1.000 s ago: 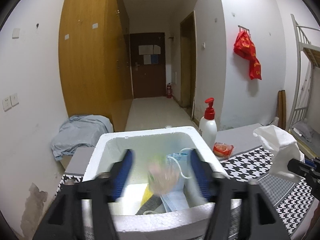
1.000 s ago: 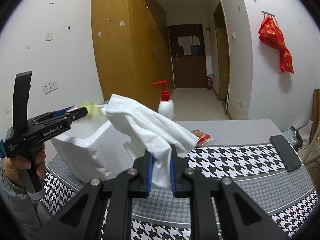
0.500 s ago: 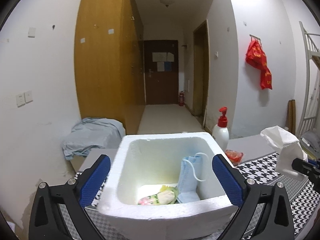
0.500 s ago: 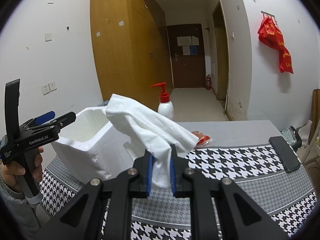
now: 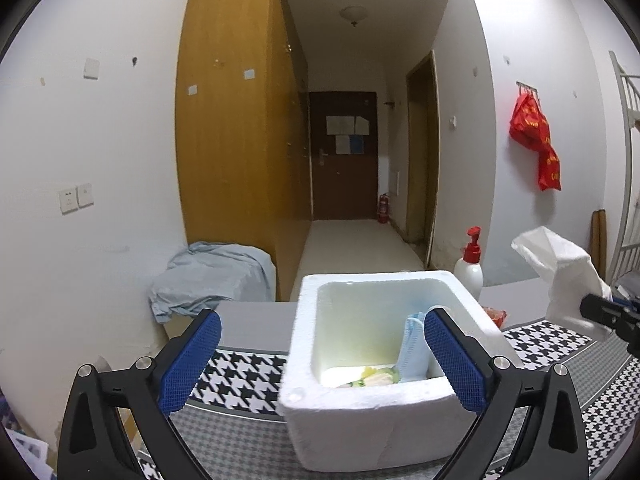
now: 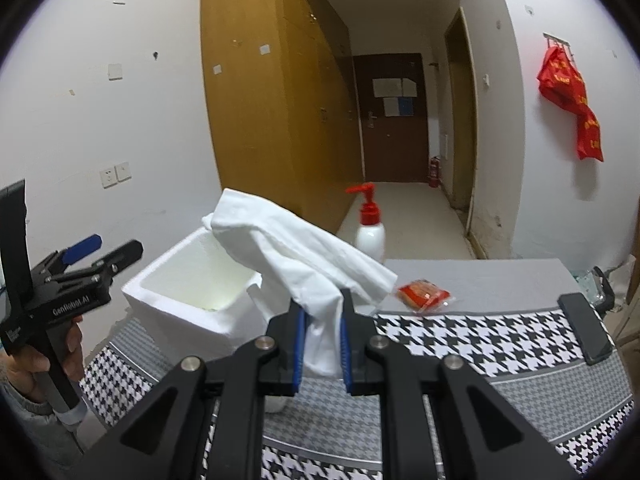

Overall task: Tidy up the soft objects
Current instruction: 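Carry the white towel over the box opening and open the right gripper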

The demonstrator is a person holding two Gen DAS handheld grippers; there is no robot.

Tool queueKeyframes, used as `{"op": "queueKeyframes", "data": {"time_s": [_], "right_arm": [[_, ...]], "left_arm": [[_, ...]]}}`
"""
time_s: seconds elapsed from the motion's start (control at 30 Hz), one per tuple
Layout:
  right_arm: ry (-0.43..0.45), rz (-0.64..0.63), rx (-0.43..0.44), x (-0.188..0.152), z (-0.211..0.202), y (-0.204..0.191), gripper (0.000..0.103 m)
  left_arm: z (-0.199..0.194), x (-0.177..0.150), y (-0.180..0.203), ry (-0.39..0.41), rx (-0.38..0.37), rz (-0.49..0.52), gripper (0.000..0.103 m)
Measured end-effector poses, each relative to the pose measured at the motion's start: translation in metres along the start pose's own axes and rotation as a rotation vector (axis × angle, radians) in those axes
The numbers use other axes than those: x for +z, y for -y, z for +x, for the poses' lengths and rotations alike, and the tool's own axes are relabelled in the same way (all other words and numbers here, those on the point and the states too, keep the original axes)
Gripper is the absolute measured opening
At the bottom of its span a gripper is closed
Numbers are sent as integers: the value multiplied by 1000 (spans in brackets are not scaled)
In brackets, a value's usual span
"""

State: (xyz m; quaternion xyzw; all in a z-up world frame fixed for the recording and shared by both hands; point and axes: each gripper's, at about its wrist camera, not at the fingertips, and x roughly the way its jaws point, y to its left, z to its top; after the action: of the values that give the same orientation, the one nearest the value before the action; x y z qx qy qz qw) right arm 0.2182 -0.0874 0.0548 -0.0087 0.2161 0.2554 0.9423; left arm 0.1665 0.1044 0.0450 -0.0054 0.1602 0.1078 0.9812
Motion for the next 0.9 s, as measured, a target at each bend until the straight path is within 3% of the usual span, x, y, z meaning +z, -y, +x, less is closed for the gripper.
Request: {"op": "queueKeyframes", "data": {"time_s": [0.9], "right_arm": [[-36,-104,87,30,46,-68,19]], "left_arm": [[-15,-15,-47,8,70,-50,102]]}}
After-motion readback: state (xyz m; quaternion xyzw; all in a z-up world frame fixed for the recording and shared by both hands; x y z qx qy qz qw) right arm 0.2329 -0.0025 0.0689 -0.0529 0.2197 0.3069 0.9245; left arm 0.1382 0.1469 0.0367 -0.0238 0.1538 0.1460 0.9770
